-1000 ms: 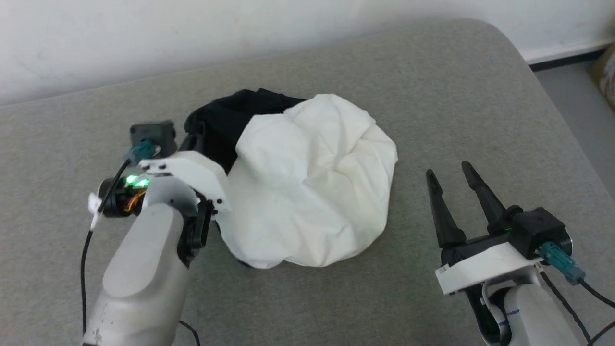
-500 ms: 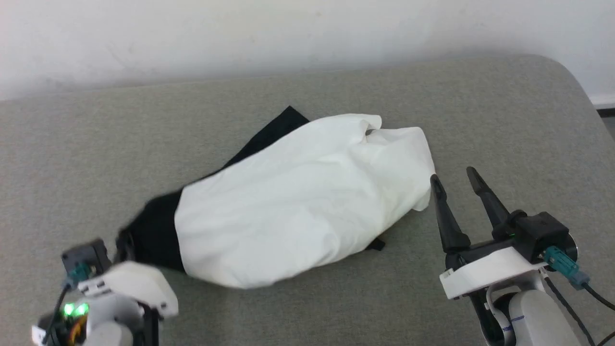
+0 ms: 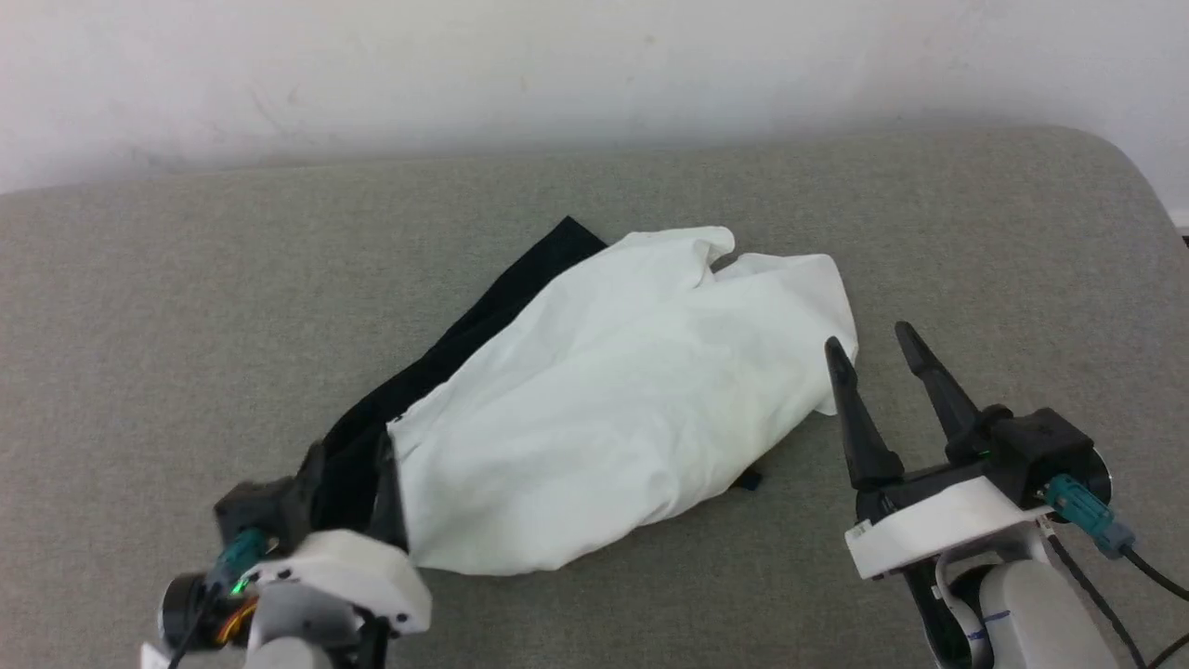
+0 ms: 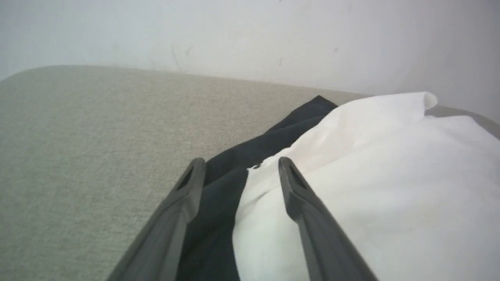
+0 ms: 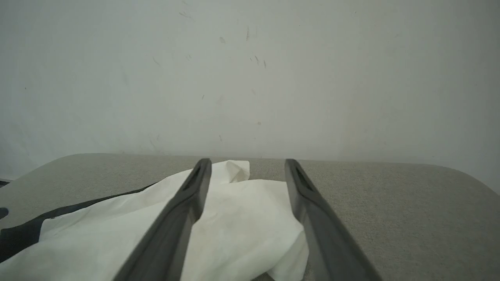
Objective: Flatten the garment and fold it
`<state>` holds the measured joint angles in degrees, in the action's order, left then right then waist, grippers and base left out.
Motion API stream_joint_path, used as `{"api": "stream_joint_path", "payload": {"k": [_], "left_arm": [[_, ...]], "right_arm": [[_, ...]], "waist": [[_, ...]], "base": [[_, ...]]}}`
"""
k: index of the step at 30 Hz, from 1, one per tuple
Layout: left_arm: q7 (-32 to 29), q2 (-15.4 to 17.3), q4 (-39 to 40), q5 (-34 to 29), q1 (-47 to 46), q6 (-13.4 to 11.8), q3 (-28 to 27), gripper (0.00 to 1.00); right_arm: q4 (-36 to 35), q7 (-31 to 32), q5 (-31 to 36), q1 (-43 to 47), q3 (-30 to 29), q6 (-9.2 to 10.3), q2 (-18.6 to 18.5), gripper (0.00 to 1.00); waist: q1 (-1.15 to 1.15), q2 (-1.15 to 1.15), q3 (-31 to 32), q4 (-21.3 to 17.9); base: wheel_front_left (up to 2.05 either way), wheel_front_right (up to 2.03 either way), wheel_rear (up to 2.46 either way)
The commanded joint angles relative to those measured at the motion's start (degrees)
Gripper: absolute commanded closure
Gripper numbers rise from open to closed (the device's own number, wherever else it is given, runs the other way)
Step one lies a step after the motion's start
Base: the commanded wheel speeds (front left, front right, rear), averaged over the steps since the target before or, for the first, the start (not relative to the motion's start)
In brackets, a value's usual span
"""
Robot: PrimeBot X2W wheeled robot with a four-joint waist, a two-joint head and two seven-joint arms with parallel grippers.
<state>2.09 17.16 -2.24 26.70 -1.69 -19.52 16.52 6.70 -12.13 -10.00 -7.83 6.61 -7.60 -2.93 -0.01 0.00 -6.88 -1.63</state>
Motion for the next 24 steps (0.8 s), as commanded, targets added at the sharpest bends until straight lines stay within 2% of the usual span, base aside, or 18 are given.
{"api": "stream_joint_path", "payload": {"k": [1,6,10,13,17,23,24], "left_arm": [[0.54,-0.22,0.14,-0.79,-1.54,0.57,0.52,0.00],[-0.80,-0.82,-2.54,-3.80,-11.30,5.18,5.84,0.00],[-5.56,-1.90,-8.90,-4.69,-21.29,9.95,9.75,0.00],[-12.04,-2.07,-15.96,-4.90,-27.79,12.70,11.97,0.00],[-22.97,-0.81,-24.81,-6.03,-34.48,13.49,13.82,0.00],[-33.25,0.69,-29.98,-6.21,-39.71,13.95,14.74,0.00],[-34.98,0.82,-30.24,-5.80,-39.89,14.30,14.85,0.20]], "right_arm": [[-0.16,0.14,-0.05,0.00,0.23,0.11,0.05,0.00],[-0.44,0.07,-0.32,-0.55,0.20,0.11,0.05,0.00],[-0.34,-0.10,-0.51,-1.42,0.57,0.11,0.05,0.00],[-0.18,-0.37,-0.81,-2.04,0.96,0.11,0.05,0.00],[0.36,-0.88,-1.22,-2.78,1.29,0.11,0.05,0.00],[1.13,-1.63,-1.61,-3.33,1.02,0.11,0.05,0.00],[1.23,-1.74,-1.66,-3.39,1.01,0.11,0.05,0.00]], "waist": [[0.01,0.00,-0.17,-0.47],[0.01,0.00,-1.62,-2.58],[0.01,0.00,-3.64,-5.44],[0.01,0.00,-5.30,-8.05],[0.01,0.00,-7.21,-11.40],[0.01,0.00,-9.34,-14.22],[0.01,0.00,-9.43,-14.38]], "base": [[0.00,0.00,0.00],[0.00,0.00,0.00],[0.00,0.00,0.00],[0.00,0.00,0.00],[0.00,0.00,0.00],[0.00,0.00,0.00],[0.00,0.00,0.00]]}}
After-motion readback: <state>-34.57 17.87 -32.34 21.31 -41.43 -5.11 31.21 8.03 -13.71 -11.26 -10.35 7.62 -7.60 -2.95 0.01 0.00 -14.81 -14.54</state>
